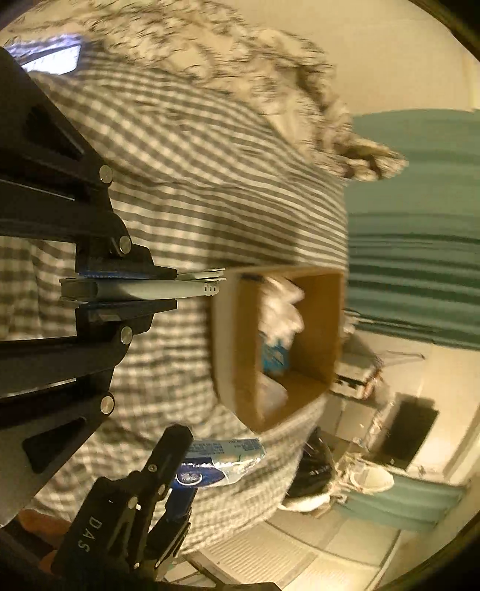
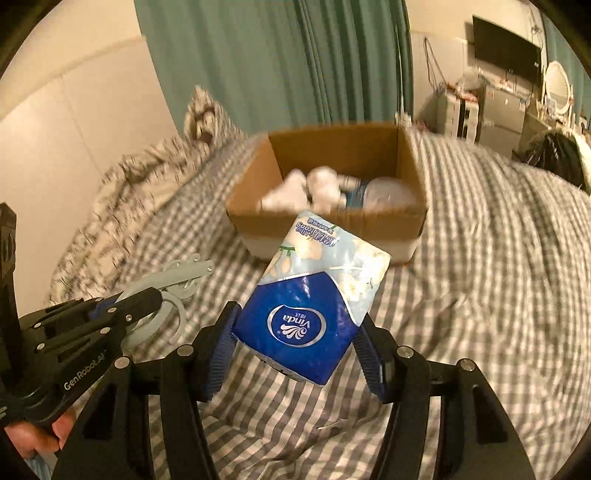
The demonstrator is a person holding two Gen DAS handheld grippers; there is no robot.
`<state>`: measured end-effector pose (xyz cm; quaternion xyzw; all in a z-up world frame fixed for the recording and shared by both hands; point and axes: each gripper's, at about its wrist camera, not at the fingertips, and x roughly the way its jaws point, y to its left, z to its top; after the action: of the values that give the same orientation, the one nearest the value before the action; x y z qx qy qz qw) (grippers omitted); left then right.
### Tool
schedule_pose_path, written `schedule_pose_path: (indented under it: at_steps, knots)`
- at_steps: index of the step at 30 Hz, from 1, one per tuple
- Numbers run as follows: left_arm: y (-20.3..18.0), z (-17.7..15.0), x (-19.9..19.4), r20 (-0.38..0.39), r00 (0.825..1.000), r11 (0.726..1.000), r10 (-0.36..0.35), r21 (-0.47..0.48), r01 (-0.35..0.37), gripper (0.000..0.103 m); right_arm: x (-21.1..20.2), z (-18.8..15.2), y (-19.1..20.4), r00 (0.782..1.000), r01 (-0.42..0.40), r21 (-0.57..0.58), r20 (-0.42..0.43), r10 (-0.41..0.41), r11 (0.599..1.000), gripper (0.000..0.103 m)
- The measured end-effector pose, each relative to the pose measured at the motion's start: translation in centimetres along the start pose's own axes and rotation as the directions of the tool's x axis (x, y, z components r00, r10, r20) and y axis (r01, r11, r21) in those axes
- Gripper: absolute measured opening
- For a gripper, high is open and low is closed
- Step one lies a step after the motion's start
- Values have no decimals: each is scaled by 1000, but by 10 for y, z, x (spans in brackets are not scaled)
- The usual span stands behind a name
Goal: Organize objects
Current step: 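Lower the hanger and tissue pack into the box and open both tools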
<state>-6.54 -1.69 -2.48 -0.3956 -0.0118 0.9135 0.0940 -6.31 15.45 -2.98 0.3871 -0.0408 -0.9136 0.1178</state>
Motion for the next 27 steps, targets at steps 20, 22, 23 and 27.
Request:
schedule_pose_path:
  at_steps: [20, 22, 23, 27]
  knots:
    - [-33, 149, 81, 73, 996, 999, -42, 24, 40, 8, 38, 161, -56, 994, 41, -14, 103, -39, 999, 60]
    - [-29, 155, 107, 48, 998, 999, -39, 18, 38, 8, 63, 169, -65, 996, 32, 3, 82, -32, 999, 60]
    - [-28, 155, 115, 40, 998, 999, -38, 17, 37, 8, 73, 170, -70, 997, 27, 10, 74, -28, 1000, 60]
    - [-27, 153, 148, 13, 999, 999, -47, 28, 47, 8, 108, 169, -82, 998, 12, 25, 57, -13, 1000, 63]
